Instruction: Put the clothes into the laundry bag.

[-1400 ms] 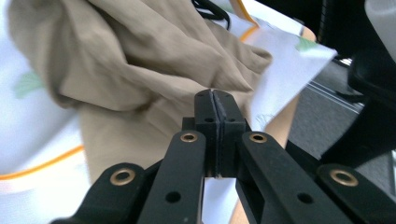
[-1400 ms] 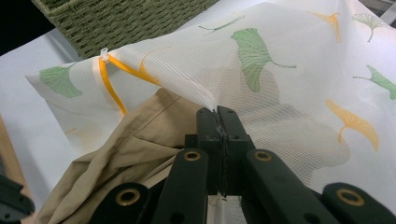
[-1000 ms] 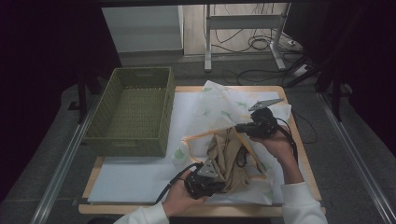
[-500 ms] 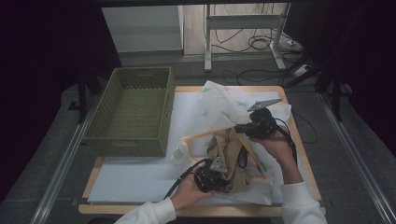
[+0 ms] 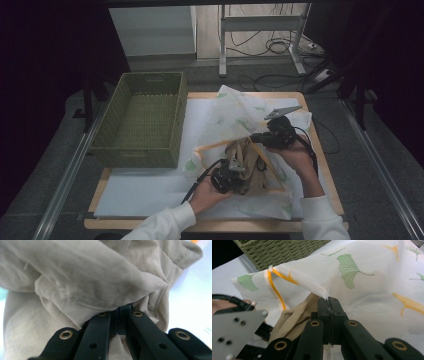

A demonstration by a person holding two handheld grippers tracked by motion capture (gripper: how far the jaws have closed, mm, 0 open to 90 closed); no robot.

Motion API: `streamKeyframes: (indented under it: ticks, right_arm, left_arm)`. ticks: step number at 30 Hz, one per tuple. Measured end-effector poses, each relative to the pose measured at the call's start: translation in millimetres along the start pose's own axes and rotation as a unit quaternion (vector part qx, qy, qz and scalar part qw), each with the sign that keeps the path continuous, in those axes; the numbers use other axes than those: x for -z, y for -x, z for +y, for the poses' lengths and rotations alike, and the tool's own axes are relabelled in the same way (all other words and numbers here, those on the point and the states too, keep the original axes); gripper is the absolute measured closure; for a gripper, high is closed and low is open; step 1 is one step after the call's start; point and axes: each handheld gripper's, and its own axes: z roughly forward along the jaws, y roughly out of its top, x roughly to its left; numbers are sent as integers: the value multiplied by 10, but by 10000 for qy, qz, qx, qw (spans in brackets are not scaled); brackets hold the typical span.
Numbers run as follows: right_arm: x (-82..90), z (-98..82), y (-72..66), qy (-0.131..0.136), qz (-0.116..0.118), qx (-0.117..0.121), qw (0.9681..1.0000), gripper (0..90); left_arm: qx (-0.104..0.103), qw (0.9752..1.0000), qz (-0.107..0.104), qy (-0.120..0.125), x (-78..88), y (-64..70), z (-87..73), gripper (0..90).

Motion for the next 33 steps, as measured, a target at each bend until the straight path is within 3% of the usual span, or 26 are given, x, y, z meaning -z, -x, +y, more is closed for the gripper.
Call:
streamKeyframes:
  ticks: [5, 12, 23, 33]
  right_arm:
    - [0, 1, 3, 1, -1, -1, 10000, 888]
    - [-1, 1, 4, 5, 24, 1, 10000, 888]
    - [-17, 0, 1, -21, 31, 4, 10000, 889]
    - [-32, -9, 13, -48, 23, -11, 10000, 889]
  left_arm:
    - [42, 9998, 174, 43, -58, -74, 56, 897]
    - [-43, 9982, 575, 136, -110, -138, 168, 898]
    - [224, 9945, 972, 328, -237, -252, 229, 897]
    - [345, 9937, 980, 417, -328, -302, 270, 897]
